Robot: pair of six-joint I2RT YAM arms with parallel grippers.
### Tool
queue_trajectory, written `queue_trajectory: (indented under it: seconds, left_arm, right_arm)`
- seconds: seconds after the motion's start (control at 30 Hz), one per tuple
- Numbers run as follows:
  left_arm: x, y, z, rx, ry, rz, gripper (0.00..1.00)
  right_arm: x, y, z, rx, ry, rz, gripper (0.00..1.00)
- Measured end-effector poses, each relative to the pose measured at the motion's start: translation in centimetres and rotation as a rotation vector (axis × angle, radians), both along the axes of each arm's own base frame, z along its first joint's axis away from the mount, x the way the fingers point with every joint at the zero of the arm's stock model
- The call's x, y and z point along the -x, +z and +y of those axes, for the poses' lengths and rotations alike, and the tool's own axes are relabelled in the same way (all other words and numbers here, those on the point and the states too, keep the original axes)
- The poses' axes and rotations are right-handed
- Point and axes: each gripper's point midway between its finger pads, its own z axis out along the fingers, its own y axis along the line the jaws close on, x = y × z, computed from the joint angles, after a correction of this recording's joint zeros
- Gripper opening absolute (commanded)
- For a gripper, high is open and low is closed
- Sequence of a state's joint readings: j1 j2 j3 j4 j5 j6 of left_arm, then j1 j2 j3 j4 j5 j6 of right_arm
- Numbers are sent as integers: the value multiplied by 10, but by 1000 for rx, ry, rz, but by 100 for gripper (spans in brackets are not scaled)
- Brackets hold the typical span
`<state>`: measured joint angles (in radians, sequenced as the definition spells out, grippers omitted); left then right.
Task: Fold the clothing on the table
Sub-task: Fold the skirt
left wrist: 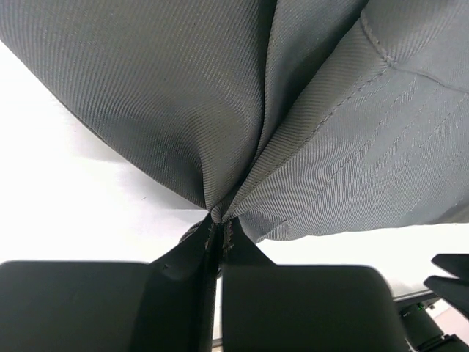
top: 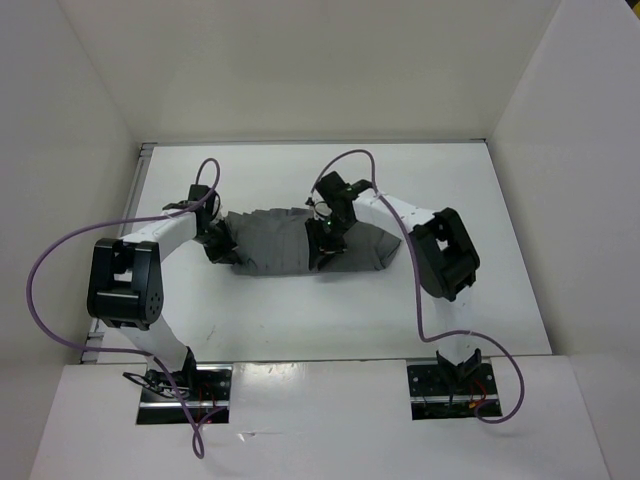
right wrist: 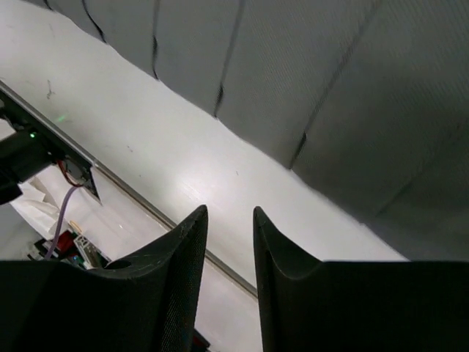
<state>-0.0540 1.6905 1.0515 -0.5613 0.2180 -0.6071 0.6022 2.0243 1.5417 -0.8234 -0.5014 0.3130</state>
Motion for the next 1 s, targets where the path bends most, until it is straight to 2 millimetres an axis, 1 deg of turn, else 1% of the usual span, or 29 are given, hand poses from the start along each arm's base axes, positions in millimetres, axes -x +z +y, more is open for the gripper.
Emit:
queue_trajectory:
  seconds: [0.2, 0.27, 0.37, 0.47, 0.53, 0.57, 0.63, 0.7, 0.77, 0.8, 0.9, 0.97, 1.0]
  left_arm:
    - [2, 0, 0, -1, -5, 5, 0]
    - [2, 0, 0, -1, -6, 9, 0]
    - [3, 2, 0, 1, -9, 11, 0]
    - [-2, 14, -3, 15, -16, -4, 0]
    - [-8, 29, -6, 33, -32, -35, 0]
    - [-12, 40, -9, 48, -42, -59, 0]
    - [-26, 70, -22, 100, -77, -131, 0]
    - [-38, 100, -42, 157, -126, -203, 0]
    - [-43, 127, -68, 209, -193, -261, 0]
    - [-43, 140, -86, 242, -229, -285, 0]
    - [-32, 165, -133, 317, -336, -320, 0]
    - [-21, 170, -159, 352, -390, -314, 0]
    - [-17, 169, -170, 364, -415, -309, 0]
  right_arm:
    - [-29, -1, 26, -55, 24, -30, 32]
    - [-36, -9, 31, -59, 29, -25, 32]
    - [-35, -29, 33, -45, 33, 17, 31]
    - [-31, -47, 32, -30, 32, 61, 31]
    - [-28, -48, 33, -41, 32, 77, 31]
    - [-27, -49, 34, -46, 31, 79, 31]
    - [-25, -49, 37, -67, 25, 93, 31]
    - [-24, -49, 40, -89, 19, 104, 31]
    - [-23, -48, 45, -106, 12, 106, 31]
    - [-24, -48, 47, -113, 8, 106, 31]
    - [-26, -47, 54, -128, -10, 104, 31]
    - [-27, -45, 57, -135, -24, 106, 31]
    - [-29, -44, 59, -137, -31, 108, 31]
